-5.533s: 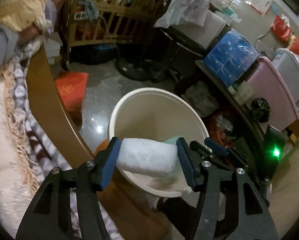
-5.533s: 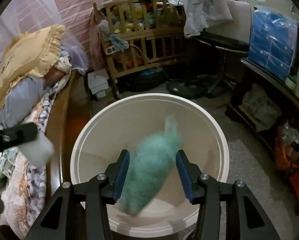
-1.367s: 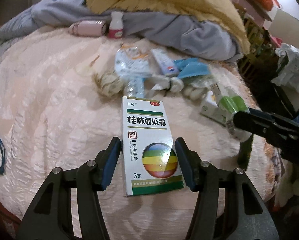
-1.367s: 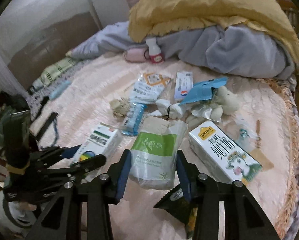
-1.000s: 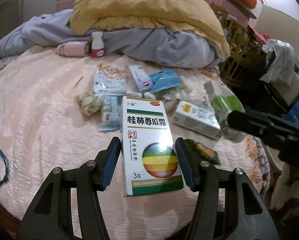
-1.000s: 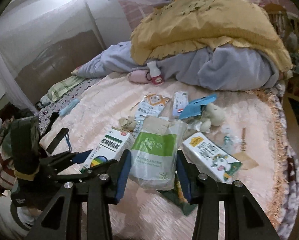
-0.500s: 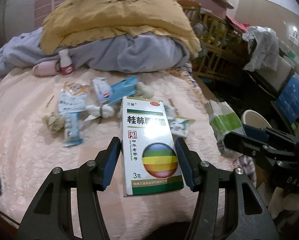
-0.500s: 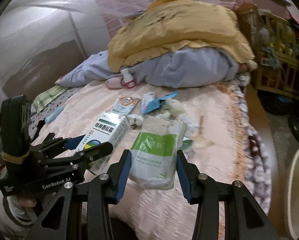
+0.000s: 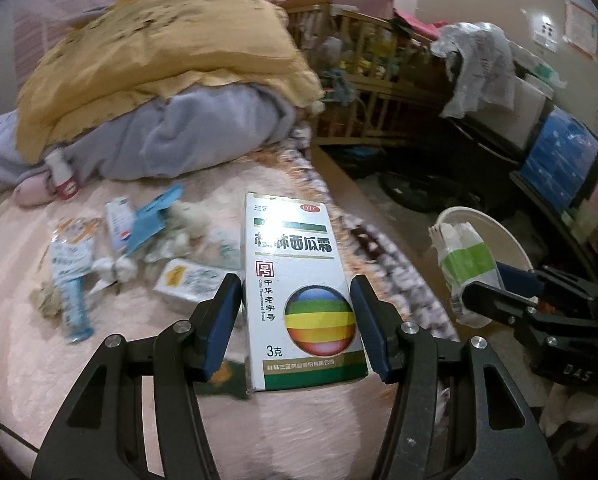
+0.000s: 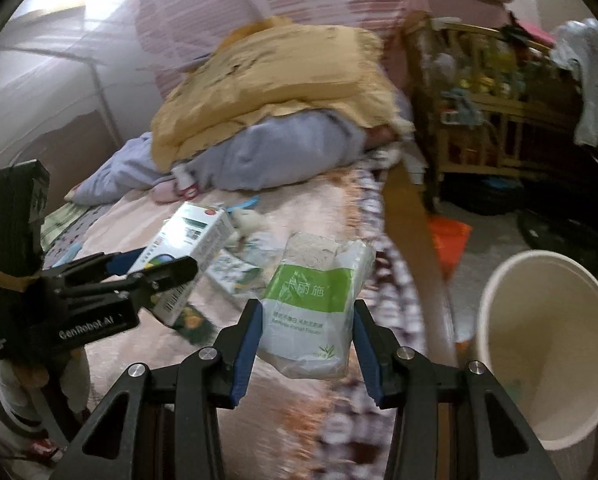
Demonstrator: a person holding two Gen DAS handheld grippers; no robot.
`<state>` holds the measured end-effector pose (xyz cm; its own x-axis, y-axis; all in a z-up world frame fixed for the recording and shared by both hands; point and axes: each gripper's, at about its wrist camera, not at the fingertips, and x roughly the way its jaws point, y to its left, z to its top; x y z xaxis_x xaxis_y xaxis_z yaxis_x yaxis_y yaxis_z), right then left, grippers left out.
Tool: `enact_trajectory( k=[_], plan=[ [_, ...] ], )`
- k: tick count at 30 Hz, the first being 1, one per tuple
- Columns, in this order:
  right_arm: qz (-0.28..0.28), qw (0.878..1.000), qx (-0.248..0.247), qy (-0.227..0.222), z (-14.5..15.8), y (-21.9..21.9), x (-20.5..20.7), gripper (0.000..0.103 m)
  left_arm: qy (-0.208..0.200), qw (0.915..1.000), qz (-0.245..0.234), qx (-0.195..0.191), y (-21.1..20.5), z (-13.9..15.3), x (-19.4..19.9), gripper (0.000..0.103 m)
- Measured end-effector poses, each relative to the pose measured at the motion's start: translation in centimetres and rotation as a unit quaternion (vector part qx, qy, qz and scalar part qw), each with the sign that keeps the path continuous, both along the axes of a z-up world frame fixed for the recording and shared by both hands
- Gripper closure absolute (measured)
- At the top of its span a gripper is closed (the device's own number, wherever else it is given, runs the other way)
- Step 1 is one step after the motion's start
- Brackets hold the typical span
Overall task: Collect trash
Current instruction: 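Carry the medicine box and white-green packet over the white bucket, then open the right gripper to drop the packet while the left drops the medicine box into the bucket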
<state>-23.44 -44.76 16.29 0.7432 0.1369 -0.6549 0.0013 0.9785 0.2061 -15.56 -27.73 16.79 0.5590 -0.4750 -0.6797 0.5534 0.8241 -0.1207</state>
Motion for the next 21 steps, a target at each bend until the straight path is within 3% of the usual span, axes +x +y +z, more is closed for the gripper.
enact_trajectory(
  k=[21],
  plan=[
    [-0.152,0.988,-0.003,0.027,-2.8,-13.8,-6.0,0.06,0.001,0.9912,-0.131,0.021,-15.5,-0.7,-1.7,0.048]
  ],
)
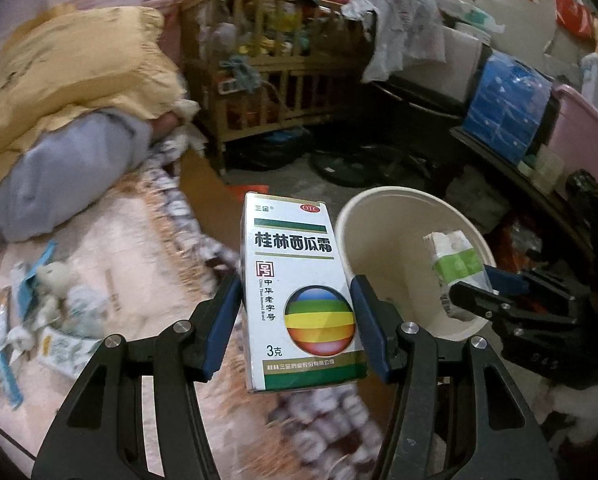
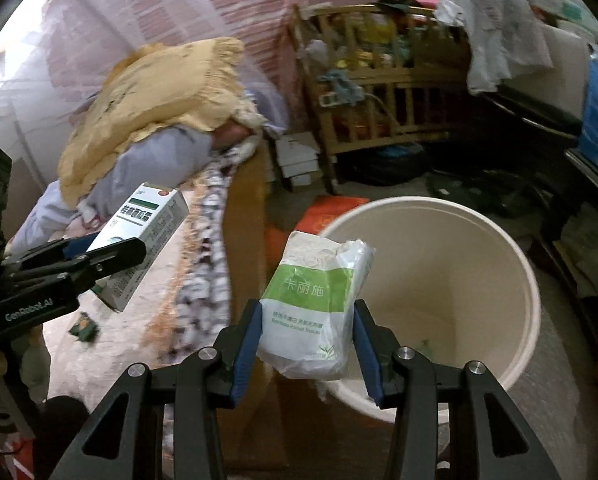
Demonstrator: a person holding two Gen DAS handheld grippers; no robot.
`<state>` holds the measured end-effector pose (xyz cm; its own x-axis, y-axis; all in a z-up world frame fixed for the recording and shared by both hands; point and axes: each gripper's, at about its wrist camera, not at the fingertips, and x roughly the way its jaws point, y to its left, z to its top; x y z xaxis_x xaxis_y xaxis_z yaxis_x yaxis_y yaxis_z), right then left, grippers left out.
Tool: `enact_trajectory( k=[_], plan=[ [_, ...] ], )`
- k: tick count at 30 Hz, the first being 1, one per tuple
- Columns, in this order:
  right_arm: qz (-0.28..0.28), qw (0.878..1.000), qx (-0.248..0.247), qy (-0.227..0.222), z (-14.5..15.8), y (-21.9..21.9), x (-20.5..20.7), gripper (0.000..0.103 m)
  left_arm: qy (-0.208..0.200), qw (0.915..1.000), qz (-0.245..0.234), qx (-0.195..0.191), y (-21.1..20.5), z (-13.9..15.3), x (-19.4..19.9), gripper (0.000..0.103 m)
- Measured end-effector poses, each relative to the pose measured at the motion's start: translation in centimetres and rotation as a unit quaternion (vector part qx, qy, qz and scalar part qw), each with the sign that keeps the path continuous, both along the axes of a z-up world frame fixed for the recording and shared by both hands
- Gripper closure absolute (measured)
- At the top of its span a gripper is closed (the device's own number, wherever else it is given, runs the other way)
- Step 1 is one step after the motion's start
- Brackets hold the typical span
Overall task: Collect trash
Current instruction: 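Open the right gripper to drop the packet while the left drops the medicine box into the bucket, then move both open grippers back over the items on the bed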
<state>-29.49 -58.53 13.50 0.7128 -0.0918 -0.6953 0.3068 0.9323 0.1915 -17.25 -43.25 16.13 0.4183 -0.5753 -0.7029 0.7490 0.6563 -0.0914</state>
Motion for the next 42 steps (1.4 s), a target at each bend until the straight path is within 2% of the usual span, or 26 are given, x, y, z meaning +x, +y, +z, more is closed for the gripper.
enact_trajectory(
  k=[10,23,29,31,32,33,39,42],
  plan=[
    [-0.036,0.999,0.003,0.018,-1.8,-3.9,-0.7,0.06,0.017,0.9995,-0.026,0.001,-6.1,-1.6,0.2,0.048],
    [-0.051,0.998,-0.003,0.03,-3.3,-5.5,0.3,0.059,0.055,0.998,-0.029,-0.012,-9.1,-3.3,1.4,0.047],
    [-0.072,0.997,-0.012,0.032,-3.9,-6.3,0.6,0.054,0.076,0.9958,-0.041,-0.029,-9.7,-4.0,1.9,0.044],
    [-0.082,0.996,-0.016,0.034,-4.0,-6.6,0.7,0.045,0.083,0.995,-0.045,-0.032,-9.7,-4.1,2.0,0.038],
    [-0.086,0.996,-0.015,0.034,-4.1,-6.7,0.6,0.036,0.084,0.9949,-0.044,-0.032,-9.7,-4.1,2.0,0.038],
    [-0.091,0.995,-0.012,0.035,-4.2,-6.8,0.5,0.034,0.084,0.9951,-0.043,-0.03,-9.5,-4.0,2.0,0.038],
    [-0.078,0.996,-0.007,0.035,-4.0,-5.9,0.5,0.034,0.08,0.9962,-0.026,-0.024,-7.4,-3.5,2.1,0.038],
    [-0.069,0.997,-0.005,0.031,-3.7,-4.8,0.5,0.034,0.064,0.9978,-0.009,-0.016,-5.7,-2.9,2.0,0.038]
  ],
)
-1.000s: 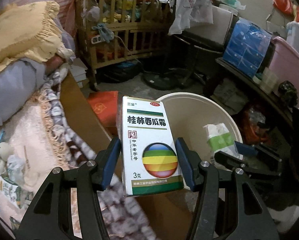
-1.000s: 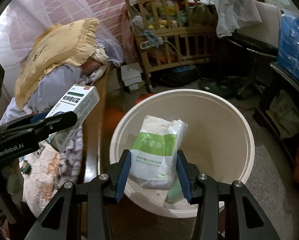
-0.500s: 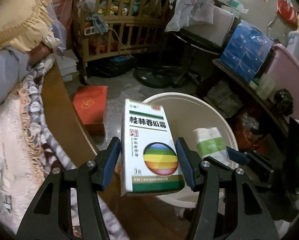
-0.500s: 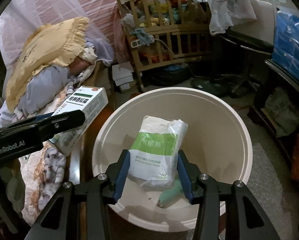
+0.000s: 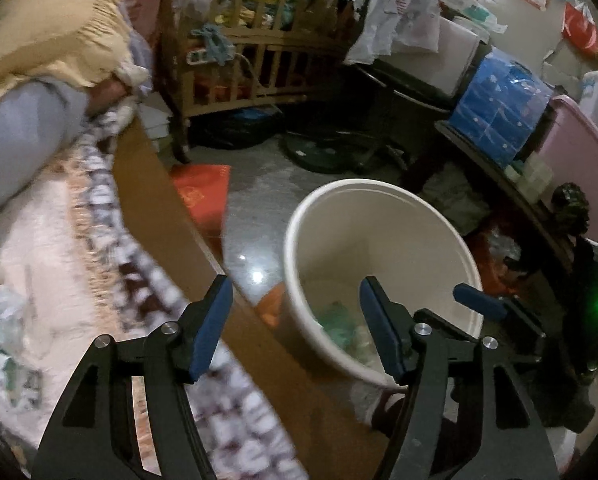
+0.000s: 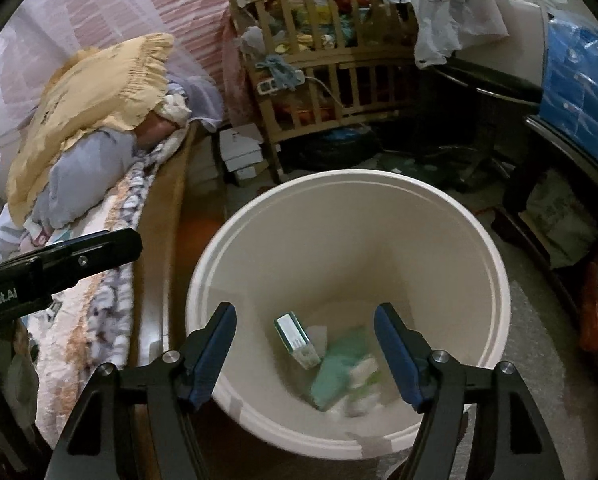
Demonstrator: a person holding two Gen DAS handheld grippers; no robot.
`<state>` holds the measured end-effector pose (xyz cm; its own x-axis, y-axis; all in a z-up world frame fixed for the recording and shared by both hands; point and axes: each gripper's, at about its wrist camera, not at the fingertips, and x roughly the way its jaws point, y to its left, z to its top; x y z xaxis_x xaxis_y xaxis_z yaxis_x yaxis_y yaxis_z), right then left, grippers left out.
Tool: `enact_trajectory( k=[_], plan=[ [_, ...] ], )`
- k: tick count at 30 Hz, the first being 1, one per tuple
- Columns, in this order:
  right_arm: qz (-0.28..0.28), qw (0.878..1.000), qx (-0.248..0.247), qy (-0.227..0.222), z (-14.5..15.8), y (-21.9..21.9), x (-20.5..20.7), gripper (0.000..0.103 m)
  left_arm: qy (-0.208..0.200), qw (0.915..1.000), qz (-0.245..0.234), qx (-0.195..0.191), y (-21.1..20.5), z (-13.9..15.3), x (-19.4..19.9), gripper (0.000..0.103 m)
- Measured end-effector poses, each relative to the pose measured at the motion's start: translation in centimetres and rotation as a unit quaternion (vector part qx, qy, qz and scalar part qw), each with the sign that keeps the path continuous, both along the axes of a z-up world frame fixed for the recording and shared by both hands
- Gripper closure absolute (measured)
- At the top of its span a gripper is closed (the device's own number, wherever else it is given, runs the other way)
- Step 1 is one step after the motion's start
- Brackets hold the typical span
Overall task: Collect trash
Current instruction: 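Move both open grippers back over the items on the bed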
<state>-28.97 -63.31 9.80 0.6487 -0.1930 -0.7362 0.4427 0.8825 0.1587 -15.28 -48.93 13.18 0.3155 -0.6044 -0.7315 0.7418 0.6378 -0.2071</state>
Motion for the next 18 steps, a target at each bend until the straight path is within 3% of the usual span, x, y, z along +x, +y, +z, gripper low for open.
enact_trajectory(
  k=[18],
  plan=[
    [0.089,0.996,0.011,-0.026,2.5,10.5,2.7,0.034,-0.069,0.9925,0.095,0.033,12.6,1.9,-0.7,0.038]
  ],
)
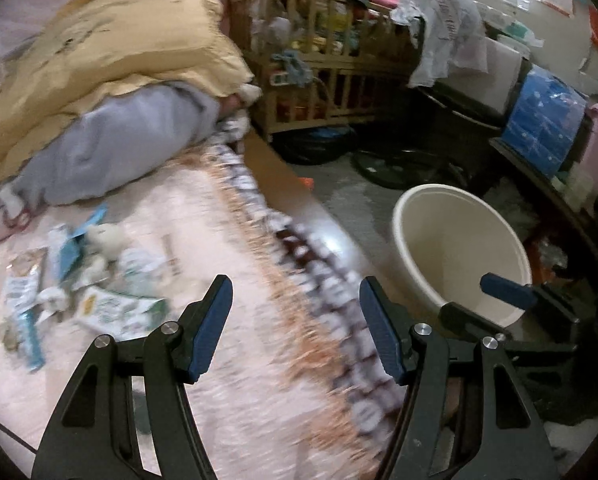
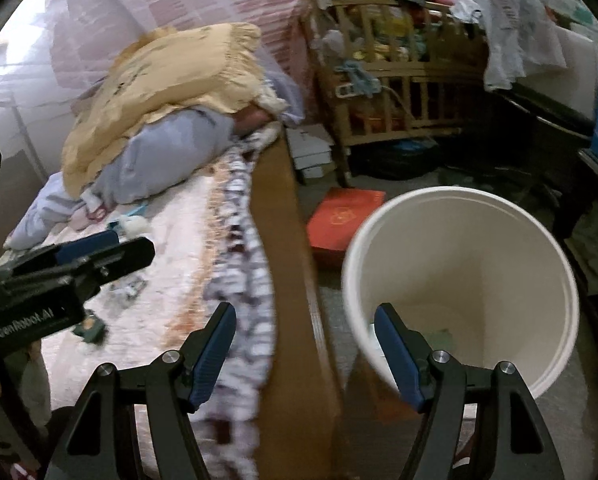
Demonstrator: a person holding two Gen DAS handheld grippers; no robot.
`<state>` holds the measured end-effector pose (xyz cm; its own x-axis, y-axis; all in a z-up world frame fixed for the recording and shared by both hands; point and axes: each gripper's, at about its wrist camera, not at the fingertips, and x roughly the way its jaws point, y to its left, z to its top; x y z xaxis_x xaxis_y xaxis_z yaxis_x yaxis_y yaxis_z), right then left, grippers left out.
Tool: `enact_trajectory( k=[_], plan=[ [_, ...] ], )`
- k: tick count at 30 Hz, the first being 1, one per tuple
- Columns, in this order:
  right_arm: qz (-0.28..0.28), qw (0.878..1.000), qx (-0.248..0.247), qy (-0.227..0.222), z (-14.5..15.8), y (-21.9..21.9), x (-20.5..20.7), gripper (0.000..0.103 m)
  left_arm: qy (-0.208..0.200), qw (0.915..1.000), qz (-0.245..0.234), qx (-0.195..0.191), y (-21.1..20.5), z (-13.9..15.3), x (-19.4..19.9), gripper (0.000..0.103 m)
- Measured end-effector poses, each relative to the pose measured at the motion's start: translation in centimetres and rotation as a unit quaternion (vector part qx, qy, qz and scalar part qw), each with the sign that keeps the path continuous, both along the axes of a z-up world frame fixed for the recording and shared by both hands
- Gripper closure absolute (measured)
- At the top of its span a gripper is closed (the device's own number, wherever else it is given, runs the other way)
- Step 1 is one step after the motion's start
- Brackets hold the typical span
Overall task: Collect trash
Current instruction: 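Move both open grippers back over the items on the bed, then grasp the blue-white wrapped packet with the left gripper while the right grasps the green cracker packet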
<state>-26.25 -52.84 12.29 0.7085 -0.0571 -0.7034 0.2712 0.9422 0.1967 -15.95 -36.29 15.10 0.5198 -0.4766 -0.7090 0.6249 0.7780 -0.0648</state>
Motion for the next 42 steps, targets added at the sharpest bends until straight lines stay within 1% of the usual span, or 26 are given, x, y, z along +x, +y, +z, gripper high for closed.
enact_trajectory(
  k=[3,7,11,14,19,22,25,27,30,33,36,37,38,39,40,41,42],
  plan=[
    [0.019,1.0,0.003,-0.002,0.3,2.1,0.7,0.033,-0.004,0.9998,0.02,-0.001,2.7,0.1,0.2,0.038],
    [0.056,0.998,0.007,-0.002,0.4,5.0,1.9,0.033,0.001,0.9985,0.054,-0.006,6.8,0.0,1.2,0.038],
    [0.101,0.995,0.024,0.002,0.1,8.0,3.4,0.033,0.006,0.9962,0.086,-0.002,10.8,-0.5,2.3,0.038],
    [0.14,0.989,0.039,0.008,-0.4,10.3,4.8,0.033,0.01,0.9934,0.114,0.003,14.0,-1.1,3.3,0.038],
    [0.224,0.973,0.049,0.028,-1.6,15.1,7.4,0.033,0.019,0.9862,0.164,0.015,19.7,-2.4,4.8,0.038],
    [0.271,0.96,0.051,0.038,-2.3,17.9,9.1,0.033,0.03,0.9794,0.199,0.018,23.3,-3.5,6.0,0.038],
    [0.313,0.948,0.033,0.05,-3.2,20.6,10.6,0.033,0.043,0.9732,0.225,0.017,26.1,-4.5,7.1,0.038],
    [0.336,0.94,0.015,0.058,-3.7,22.3,11.6,0.033,0.051,0.9707,0.234,0.016,27.2,-5.1,7.8,0.038],
    [0.359,0.931,-0.012,0.068,-4.6,24.1,13.2,0.033,0.062,0.9673,0.246,0.003,28.3,-6.1,9.2,0.038],
    [0.37,0.925,-0.031,0.081,-5.8,25.1,14.9,0.033,0.072,0.9639,0.256,-0.009,28.9,-7.3,10.9,0.038],
    [0.377,0.922,-0.033,0.086,-6.7,25.3,15.5,0.033,0.079,0.9614,0.263,-0.011,28.7,-8.8,12.8,0.038],
    [0.378,0.921,-0.033,0.085,-7.0,25.3,15.5,0.034,0.082,0.9605,0.266,-0.008,28.5,-9.4,13.6,0.038],
    [0.376,0.922,-0.035,0.081,-7.1,25.2,15.4,0.045,0.085,0.9602,0.266,-0.007,28.4,-9.7,14.1,0.038],
    [0.376,0.923,-0.035,0.079,-7.2,25.2,15.3,0.057,0.087,0.9604,0.265,-0.007,28.3,-10.2,14.6,0.038],
    [0.377,0.922,-0.033,0.079,-7.4,25.2,15.4,0.06,0.094,0.96,0.264,-0.003,28.1,-10.8,15.2,0.04],
    [0.377,0.922,-0.033,0.08,-7.5,25.2,15.4,0.063,0.099,0.9588,0.266,0.0,28.1,-11.2,15.5,0.055],
    [0.376,0.922,-0.038,0.079,-7.6,25.1,15.2,0.07,0.107,0.9578,0.267,0.002,28.1,-11.6,15.7,0.067]
  ],
)
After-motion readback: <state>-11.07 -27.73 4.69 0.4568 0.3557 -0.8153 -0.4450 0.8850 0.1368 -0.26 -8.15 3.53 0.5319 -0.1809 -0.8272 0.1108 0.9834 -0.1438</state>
